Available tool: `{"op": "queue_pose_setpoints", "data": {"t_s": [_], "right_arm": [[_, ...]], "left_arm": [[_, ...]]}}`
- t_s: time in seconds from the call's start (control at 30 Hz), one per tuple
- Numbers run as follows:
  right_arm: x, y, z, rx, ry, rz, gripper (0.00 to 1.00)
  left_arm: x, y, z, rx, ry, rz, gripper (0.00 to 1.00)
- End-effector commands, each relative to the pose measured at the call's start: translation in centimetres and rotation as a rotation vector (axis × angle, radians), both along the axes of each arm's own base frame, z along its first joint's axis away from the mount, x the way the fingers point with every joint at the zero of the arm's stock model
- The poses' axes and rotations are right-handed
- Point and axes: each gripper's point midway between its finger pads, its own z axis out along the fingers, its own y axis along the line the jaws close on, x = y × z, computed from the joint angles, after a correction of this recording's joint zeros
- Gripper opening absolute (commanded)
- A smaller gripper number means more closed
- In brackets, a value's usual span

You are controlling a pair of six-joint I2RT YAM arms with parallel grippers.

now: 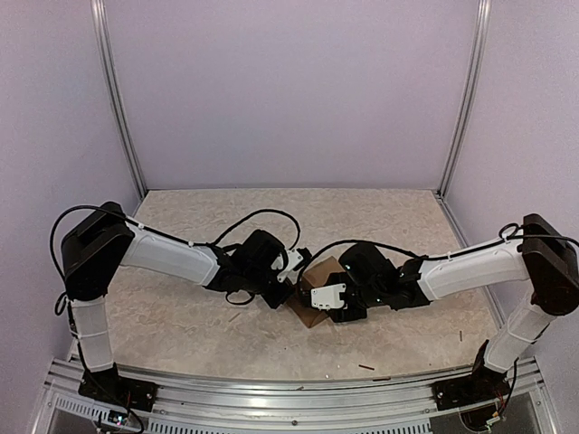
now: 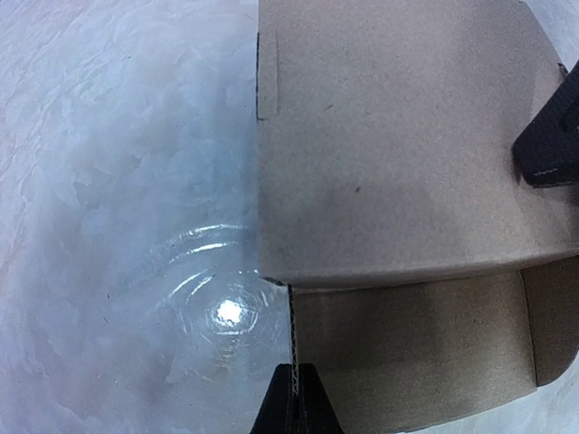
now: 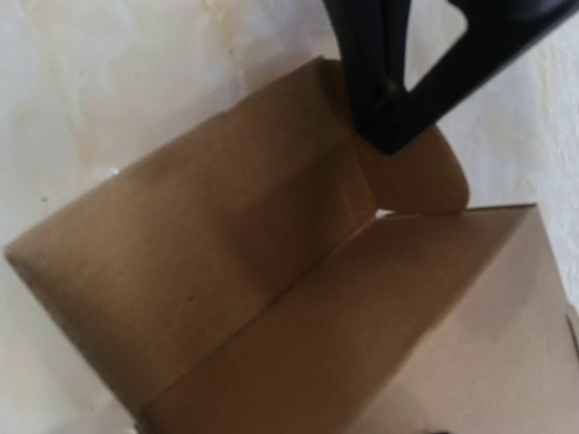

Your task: Fold the paper box

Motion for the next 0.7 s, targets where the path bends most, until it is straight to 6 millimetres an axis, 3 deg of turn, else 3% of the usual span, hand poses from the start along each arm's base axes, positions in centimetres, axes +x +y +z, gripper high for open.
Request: {"op": "queue_pose_setpoints", "data": {"t_s": [0.0, 0.67], "right_arm": [[-3.5, -2.2, -4.9, -0.139, 0.165, 0.056, 0.63], [-4.8, -2.8, -5.5, -0.173, 0.191, 0.124, 0.64]], "left_arm": [[-1.4, -3.4, 1.8, -0.080, 0.025, -0.114, 0.00], [-2.0, -4.3, 1.9, -0.049, 0.128, -0.165, 0.00]]}}
